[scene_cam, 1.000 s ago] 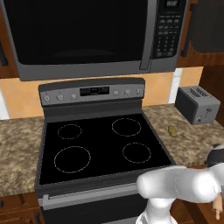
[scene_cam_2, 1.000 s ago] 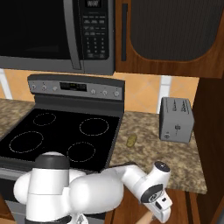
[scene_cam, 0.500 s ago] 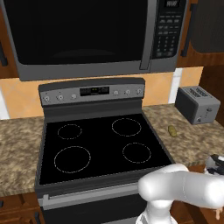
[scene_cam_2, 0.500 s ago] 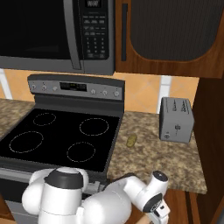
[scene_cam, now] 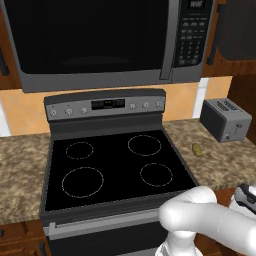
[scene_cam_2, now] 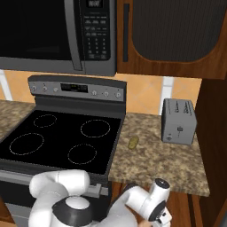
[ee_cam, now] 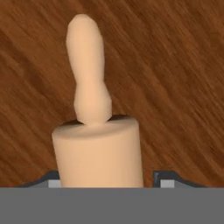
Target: Pick the rolling pin from the drawer and place it on the counter.
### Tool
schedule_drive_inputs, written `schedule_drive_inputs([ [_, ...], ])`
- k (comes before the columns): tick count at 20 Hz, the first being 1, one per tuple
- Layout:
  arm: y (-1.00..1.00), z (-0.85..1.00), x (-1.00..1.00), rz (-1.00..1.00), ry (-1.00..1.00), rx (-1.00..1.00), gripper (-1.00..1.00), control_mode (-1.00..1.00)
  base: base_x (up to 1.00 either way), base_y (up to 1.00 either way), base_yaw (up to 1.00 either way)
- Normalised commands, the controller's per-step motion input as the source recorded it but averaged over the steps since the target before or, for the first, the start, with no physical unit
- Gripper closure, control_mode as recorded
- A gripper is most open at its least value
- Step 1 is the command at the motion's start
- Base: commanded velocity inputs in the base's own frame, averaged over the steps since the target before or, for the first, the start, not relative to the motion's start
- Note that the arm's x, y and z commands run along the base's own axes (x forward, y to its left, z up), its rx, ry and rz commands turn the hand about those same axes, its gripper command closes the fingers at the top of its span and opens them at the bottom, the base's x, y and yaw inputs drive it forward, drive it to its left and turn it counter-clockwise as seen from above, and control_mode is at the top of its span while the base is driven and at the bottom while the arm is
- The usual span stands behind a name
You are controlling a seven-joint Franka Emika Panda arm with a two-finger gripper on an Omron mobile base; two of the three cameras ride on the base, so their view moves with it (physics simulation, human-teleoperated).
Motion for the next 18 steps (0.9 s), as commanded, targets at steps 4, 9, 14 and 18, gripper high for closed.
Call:
schedule_drive_inputs([
  [4, 0.0, 0.0, -0.17, -0.01, 0.0, 0.0, 1.0, -1.0, 0.0, 0.0, 0.0],
  [9, 0.0, 0.52, -0.22, -0.12, 0.0, 0.0, 1.0, -1.0, 0.0, 0.0, 0.0],
  [14, 0.0, 0.7, -0.32, -0.08, -0.05, 0.0, 1.0, -1.0, 0.0, 0.0, 0.0],
  [18, 0.01, 0.38, -0.29, -0.06, 0.0, -0.01, 1.0, -1.0, 0.0, 0.0, 0.0],
])
